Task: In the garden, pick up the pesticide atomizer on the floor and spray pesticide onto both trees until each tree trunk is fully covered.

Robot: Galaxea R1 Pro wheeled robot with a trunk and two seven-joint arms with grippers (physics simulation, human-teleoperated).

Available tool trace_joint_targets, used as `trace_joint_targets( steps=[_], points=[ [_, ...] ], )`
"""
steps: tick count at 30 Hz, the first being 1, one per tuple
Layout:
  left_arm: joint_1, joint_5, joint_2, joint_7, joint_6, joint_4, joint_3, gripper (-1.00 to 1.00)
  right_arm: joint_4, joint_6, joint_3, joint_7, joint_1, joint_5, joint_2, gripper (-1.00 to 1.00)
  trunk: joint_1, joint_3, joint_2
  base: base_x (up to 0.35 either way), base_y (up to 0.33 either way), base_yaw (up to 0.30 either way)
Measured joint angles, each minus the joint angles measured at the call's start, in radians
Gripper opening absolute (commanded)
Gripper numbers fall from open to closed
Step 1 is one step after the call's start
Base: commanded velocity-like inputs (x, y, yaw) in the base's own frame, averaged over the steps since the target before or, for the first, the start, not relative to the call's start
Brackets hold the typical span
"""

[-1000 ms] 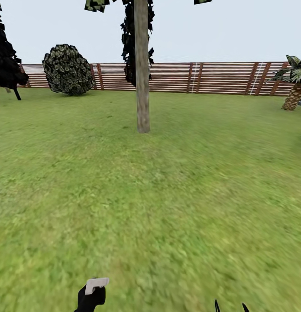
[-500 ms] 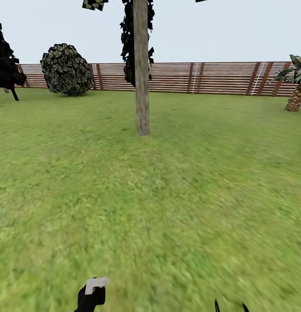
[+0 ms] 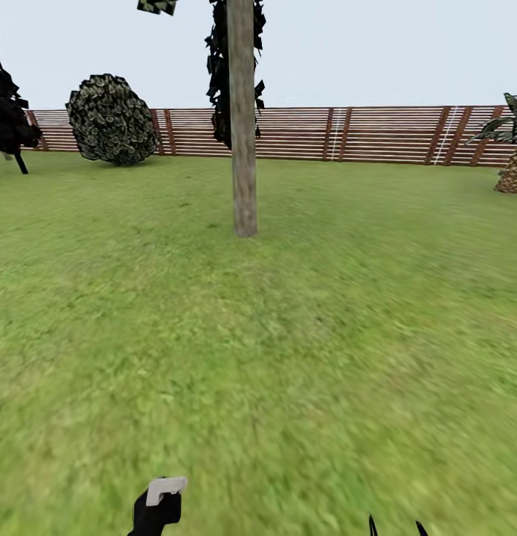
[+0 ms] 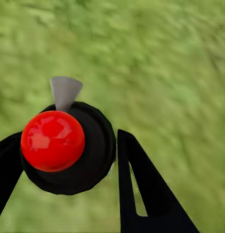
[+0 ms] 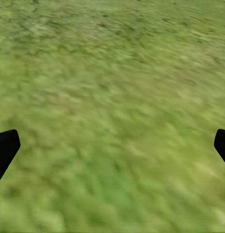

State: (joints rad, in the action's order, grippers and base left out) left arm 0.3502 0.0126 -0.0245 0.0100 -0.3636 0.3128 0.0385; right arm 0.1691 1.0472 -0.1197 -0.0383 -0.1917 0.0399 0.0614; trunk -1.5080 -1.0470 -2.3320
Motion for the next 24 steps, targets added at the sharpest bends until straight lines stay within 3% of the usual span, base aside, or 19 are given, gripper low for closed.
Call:
trace_joint_targets(
  steps=[24],
  points=[
    [0.001, 0.0, 0.0, 0.0, 0.0, 0.0, 0.0, -1.0, 0.001, 0.0, 0.0, 0.0, 0.0, -0.001, 0.0, 1.0, 0.0, 0.0, 0.0, 0.339, 0.0, 0.0]
  ],
)
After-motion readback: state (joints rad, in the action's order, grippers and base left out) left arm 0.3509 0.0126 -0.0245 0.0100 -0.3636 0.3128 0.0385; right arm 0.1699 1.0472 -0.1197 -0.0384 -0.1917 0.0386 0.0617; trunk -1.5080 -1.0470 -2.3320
